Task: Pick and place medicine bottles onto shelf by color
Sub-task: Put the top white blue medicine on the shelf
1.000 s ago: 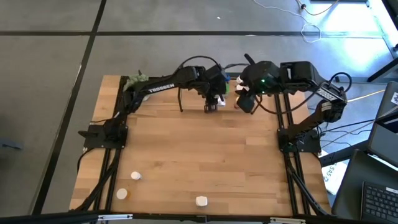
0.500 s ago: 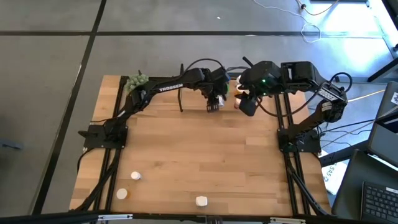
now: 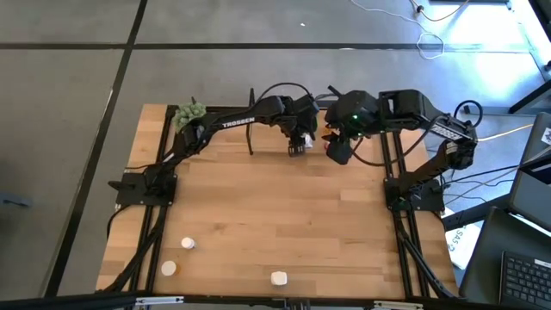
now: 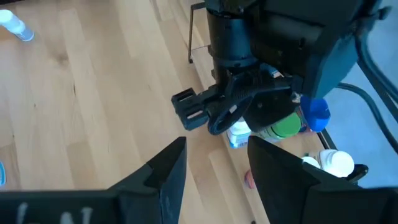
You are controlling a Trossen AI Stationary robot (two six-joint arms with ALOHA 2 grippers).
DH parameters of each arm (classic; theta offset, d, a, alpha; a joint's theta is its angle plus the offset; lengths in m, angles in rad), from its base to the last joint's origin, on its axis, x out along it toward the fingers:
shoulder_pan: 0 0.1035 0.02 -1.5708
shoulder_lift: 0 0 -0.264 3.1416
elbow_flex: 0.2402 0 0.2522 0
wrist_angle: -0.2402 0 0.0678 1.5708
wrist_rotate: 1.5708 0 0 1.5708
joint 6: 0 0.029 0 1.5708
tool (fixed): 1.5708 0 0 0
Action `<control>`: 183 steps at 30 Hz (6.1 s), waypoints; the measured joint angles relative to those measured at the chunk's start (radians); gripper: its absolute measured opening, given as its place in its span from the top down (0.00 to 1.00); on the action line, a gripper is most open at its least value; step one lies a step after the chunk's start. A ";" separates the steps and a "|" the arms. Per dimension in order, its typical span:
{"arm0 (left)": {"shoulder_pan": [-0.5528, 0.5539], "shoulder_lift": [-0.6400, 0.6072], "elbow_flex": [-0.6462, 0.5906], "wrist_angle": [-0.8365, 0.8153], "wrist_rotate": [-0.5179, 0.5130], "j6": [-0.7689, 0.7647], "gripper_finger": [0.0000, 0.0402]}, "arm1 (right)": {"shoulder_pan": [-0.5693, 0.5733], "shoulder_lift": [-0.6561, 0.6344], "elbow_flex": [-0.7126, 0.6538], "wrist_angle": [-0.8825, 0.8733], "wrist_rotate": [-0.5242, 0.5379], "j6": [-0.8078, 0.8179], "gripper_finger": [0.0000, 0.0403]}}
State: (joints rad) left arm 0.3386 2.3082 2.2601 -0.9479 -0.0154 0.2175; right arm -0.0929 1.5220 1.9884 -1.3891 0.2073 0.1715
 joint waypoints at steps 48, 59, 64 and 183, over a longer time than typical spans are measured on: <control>0.019 -0.001 0.000 -0.020 0.029 0.002 0.56 | -0.007 -0.016 -0.227 0.047 0.062 0.007 0.57; 0.019 -0.001 0.000 -0.024 0.029 -0.003 0.56 | -0.007 -0.016 -0.227 0.047 0.062 0.007 0.57; 0.021 -0.001 0.000 -0.033 0.029 0.001 0.56 | -0.007 -0.016 -0.227 0.047 0.062 0.006 0.57; 0.131 -0.035 -0.101 -0.140 0.061 0.316 0.98 | -0.006 -0.016 -0.226 0.115 0.061 0.006 0.57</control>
State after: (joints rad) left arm 0.4696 2.2732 2.1588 -1.0878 0.0452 0.5332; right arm -0.0994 1.5063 1.7622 -1.2746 0.2687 0.1773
